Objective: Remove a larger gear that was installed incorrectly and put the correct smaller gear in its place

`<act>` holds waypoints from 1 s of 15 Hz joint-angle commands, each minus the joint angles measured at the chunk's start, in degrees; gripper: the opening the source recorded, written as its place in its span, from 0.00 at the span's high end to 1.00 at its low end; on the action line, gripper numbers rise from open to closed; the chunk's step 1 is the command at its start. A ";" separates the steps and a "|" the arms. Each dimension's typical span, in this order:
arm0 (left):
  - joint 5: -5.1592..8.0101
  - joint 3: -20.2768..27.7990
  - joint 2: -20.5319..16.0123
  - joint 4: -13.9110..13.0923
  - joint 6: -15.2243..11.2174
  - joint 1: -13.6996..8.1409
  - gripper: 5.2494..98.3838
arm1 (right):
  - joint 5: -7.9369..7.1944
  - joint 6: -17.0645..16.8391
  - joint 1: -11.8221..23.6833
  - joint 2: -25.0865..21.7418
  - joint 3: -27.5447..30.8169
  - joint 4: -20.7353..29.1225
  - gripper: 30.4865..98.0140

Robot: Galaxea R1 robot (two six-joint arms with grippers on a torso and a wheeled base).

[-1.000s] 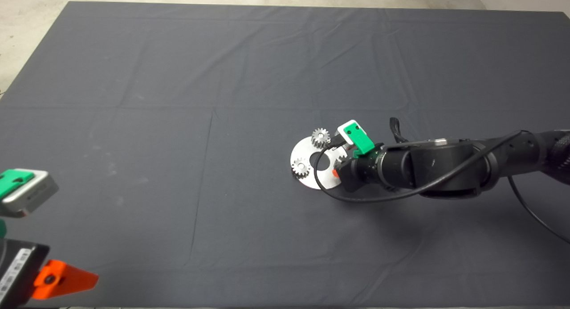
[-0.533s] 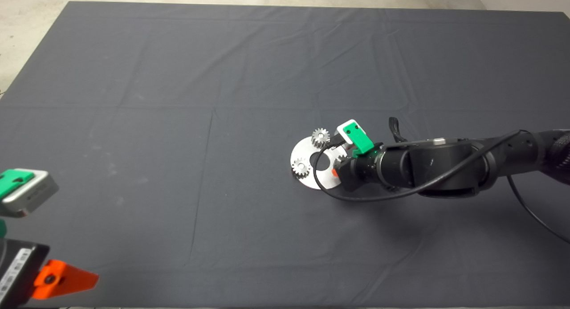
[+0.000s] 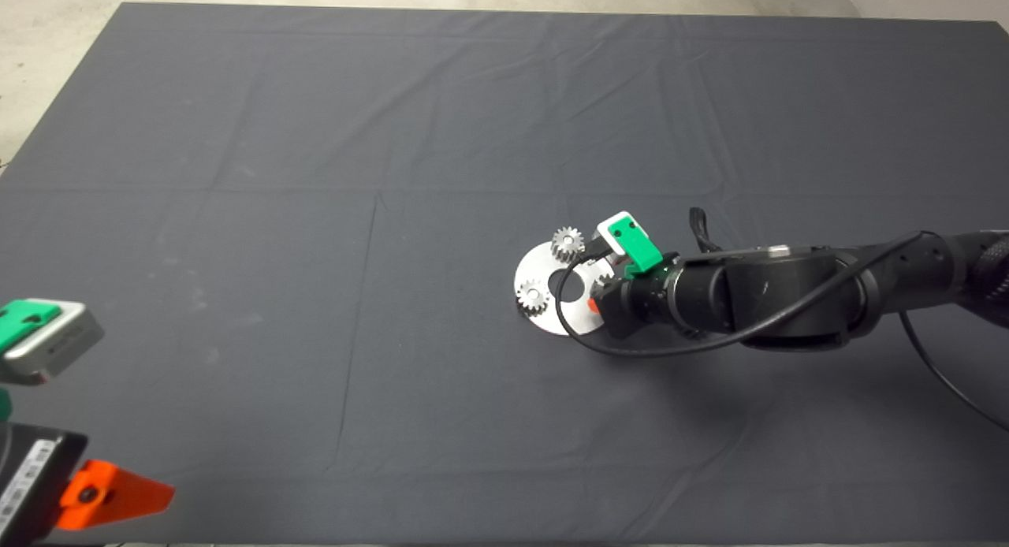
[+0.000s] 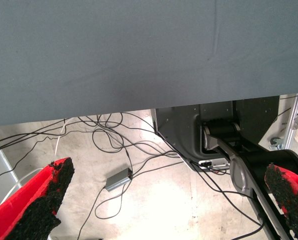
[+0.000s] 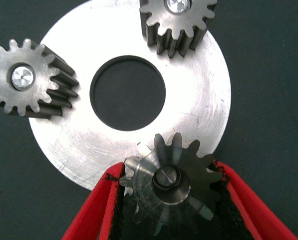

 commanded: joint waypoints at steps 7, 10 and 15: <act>1.69 0.68 0.12 -0.57 0.18 -0.01 0.00 | -0.24 -0.11 0.74 -0.56 0.45 -1.46 0.83; 1.69 0.68 0.12 -0.57 0.18 -0.01 0.00 | -0.18 0.06 0.74 -0.56 0.54 -1.46 0.80; 1.69 0.68 0.12 -0.57 0.18 -0.01 0.00 | -1.11 0.33 1.27 -1.18 4.22 -1.28 0.69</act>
